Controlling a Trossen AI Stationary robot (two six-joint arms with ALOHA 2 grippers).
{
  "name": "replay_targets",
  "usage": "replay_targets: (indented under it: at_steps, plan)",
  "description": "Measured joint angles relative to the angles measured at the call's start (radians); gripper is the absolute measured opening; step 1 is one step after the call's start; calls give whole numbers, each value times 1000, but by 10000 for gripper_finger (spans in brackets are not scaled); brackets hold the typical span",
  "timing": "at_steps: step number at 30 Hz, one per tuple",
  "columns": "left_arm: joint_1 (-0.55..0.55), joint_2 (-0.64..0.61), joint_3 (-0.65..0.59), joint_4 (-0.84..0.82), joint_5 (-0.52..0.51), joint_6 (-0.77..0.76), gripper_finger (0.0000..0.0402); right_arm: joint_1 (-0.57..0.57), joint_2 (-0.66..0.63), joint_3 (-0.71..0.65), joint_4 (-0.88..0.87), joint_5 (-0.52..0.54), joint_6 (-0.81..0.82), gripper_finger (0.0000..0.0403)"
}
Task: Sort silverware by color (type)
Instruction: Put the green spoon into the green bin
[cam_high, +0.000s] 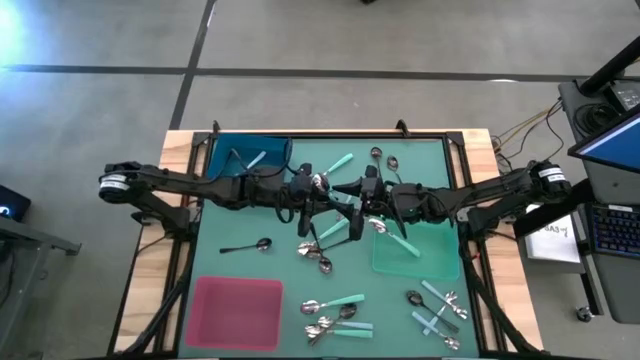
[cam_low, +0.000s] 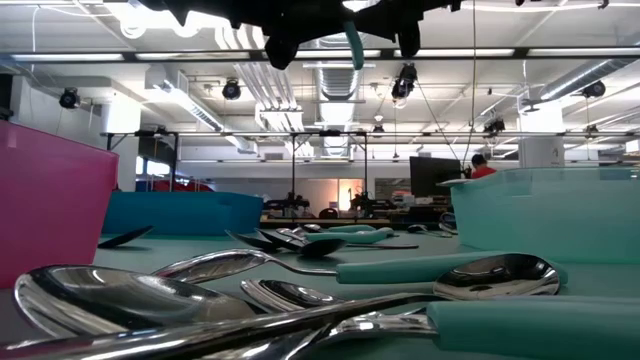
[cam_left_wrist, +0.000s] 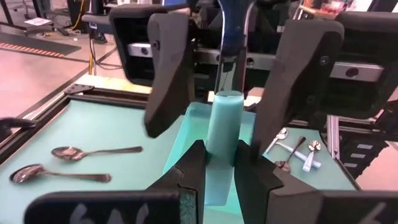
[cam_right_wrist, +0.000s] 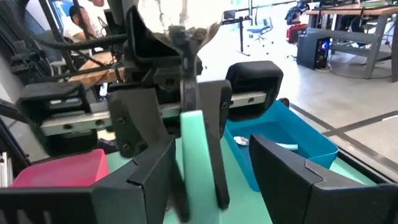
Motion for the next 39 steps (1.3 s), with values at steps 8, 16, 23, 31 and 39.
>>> replay_targets:
  at_steps: [8,16,23,31,39]
  plan:
    - [-1,39,8,20,-7,-2,41,-15,12,0,9,-9,-5,83]
    - [-2,29,11,-47,2,-7,94,-15,-27,0,-37,3,-33,34]
    - [-4,-28,11,-315,13,-52,129,-15,-104,105,-404,78,-12,34]
    - [-55,-14,9,-907,151,-256,131,41,-115,218,-1040,43,308,34]
    - [-157,-13,5,-1312,127,-456,132,204,-109,183,-1283,-3,628,34]
